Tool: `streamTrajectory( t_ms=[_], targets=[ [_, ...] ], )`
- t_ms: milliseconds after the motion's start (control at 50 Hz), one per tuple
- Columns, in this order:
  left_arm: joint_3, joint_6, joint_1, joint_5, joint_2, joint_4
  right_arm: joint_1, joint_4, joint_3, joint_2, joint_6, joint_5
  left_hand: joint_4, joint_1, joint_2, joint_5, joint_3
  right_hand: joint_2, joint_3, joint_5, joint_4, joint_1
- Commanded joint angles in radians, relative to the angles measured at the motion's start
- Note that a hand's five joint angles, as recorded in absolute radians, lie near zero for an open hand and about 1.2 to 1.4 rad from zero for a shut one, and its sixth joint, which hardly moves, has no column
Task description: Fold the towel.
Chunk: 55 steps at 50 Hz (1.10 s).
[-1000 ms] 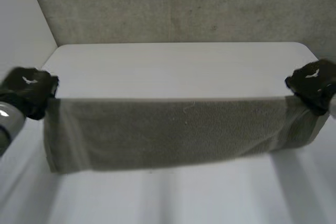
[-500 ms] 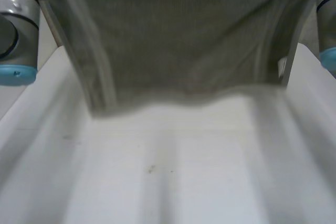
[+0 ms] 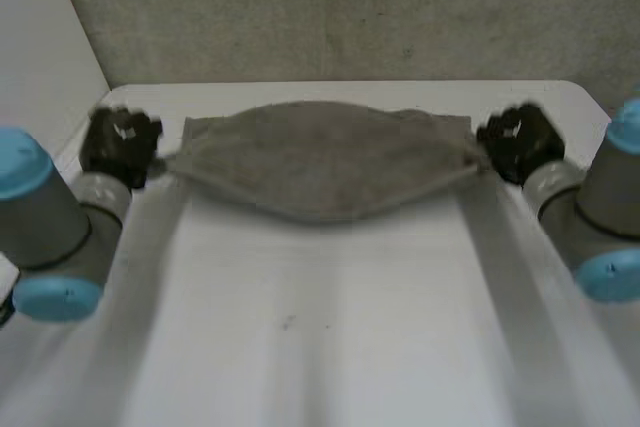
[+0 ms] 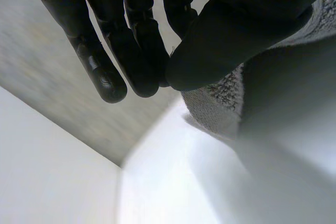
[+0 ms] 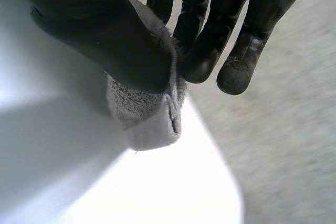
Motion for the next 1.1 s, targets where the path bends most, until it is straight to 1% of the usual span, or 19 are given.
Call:
streamTrajectory(
  t_ms=[20,60,120,160,180,220,260,340,440,540,660,700,820,1000,1020,1040,1060,1080,1100],
  targets=[
    [-0.150,0.065,0.001,-0.004,0.053,-0.129,0.001,0.115,0.151,-0.091,-0.077,-0.010,0.178,0.179,0.177,0.181,0.179,0.062,0.038,0.174,0.038,0.217],
    [-0.184,0.083,0.009,-0.006,0.117,-0.174,-0.002,0.208,0.228,-0.203,-0.127,-0.007,0.178,0.179,0.177,0.181,0.179,0.062,0.038,0.174,0.038,0.217],
    [-0.256,0.106,0.024,-0.010,0.238,-0.269,-0.005,0.285,0.260,-0.263,-0.157,-0.003,0.178,0.179,0.177,0.181,0.179,0.062,0.038,0.174,0.038,0.217],
    [-0.329,0.110,0.035,-0.001,0.400,-0.388,-0.024,0.502,0.300,-0.376,-0.204,-0.004,0.178,0.179,0.177,0.181,0.179,0.062,0.038,0.174,0.038,0.217],
    [-0.329,0.110,0.035,-0.001,0.401,-0.388,-0.024,0.503,0.300,-0.376,-0.204,-0.004,0.178,0.179,0.177,0.181,0.179,0.062,0.038,0.174,0.038,0.217],
    [-0.351,0.106,0.043,0.003,0.473,-0.439,-0.079,0.676,0.303,-0.460,-0.229,-0.013,0.178,0.179,0.177,0.181,0.179,0.062,0.038,0.174,0.038,0.217],
    [-0.360,0.111,0.070,0.032,0.560,-0.473,-0.096,0.695,0.290,-0.482,-0.229,-0.027,0.178,0.179,0.177,0.181,0.179,0.062,0.038,0.174,0.038,0.217],
    [-0.340,0.108,0.098,0.079,0.553,-0.457,-0.108,0.630,0.256,-0.485,-0.216,-0.073,0.178,0.179,0.177,0.181,0.179,0.062,0.038,0.174,0.038,0.217],
    [-0.277,0.106,0.107,0.099,0.399,-0.395,-0.105,0.477,0.225,-0.399,-0.180,-0.093,0.178,0.179,0.177,0.181,0.179,0.062,0.038,0.174,0.038,0.217],
    [-0.132,0.113,0.087,0.077,0.177,-0.301,-0.067,0.376,0.086,-0.148,-0.129,-0.023,0.178,0.179,0.177,0.181,0.179,0.062,0.038,0.174,0.038,0.217],
    [0.020,0.103,0.066,0.042,0.014,-0.289,-0.019,0.348,-0.048,0.024,-0.120,0.048,0.178,0.179,0.177,0.181,0.179,0.062,0.038,0.174,0.038,0.217],
    [0.124,0.100,0.034,0.001,-0.083,-0.287,-0.011,0.289,-0.118,0.105,-0.095,0.074,0.178,0.179,0.177,0.181,0.179,0.062,0.038,0.174,0.038,0.217],
    [0.293,0.105,0.018,-0.070,-0.257,-0.289,-0.007,0.140,-0.203,0.192,-0.054,0.085,0.178,0.179,0.177,0.181,0.179,0.062,0.038,0.174,0.038,0.217],
    [0.378,0.102,-0.014,-0.079,-0.339,-0.289,0.012,0.061,-0.280,0.272,-0.061,0.111,0.178,0.179,0.177,0.181,0.179,0.062,0.038,0.174,0.038,0.217],
    [0.382,0.102,-0.025,-0.082,-0.342,-0.289,0.013,0.064,-0.289,0.288,-0.065,0.106,-0.156,-0.155,-0.157,-0.153,-0.155,-0.850,-0.874,-0.737,-0.874,-0.695],
    [0.382,0.102,-0.035,-0.089,-0.342,-0.289,0.016,0.064,-0.290,0.297,-0.069,0.102,-1.044,-1.043,-1.044,-1.040,-1.043,-1.160,-1.184,-1.048,-1.184,-1.005],
    [0.382,0.102,-0.035,-0.089,-0.342,-0.289,0.016,0.064,-0.290,0.297,-0.069,0.102,-1.044,-1.043,-1.044,-1.040,-1.043,-1.160,-1.184,-1.048,-1.184,-1.005],
    [0.378,0.099,-0.045,-0.096,-0.340,-0.290,0.016,0.064,-0.292,0.298,-0.071,0.108,-0.892,-0.891,-0.893,-0.889,-0.891,-1.160,-1.184,-1.048,-1.184,-1.005],
    [0.366,0.094,-0.055,-0.105,-0.331,-0.287,0.016,0.066,-0.290,0.291,-0.063,0.106,-1.044,-1.043,-1.044,-1.040,-1.043,-1.160,-1.184,-1.048,-1.184,-1.005]
  ],
)
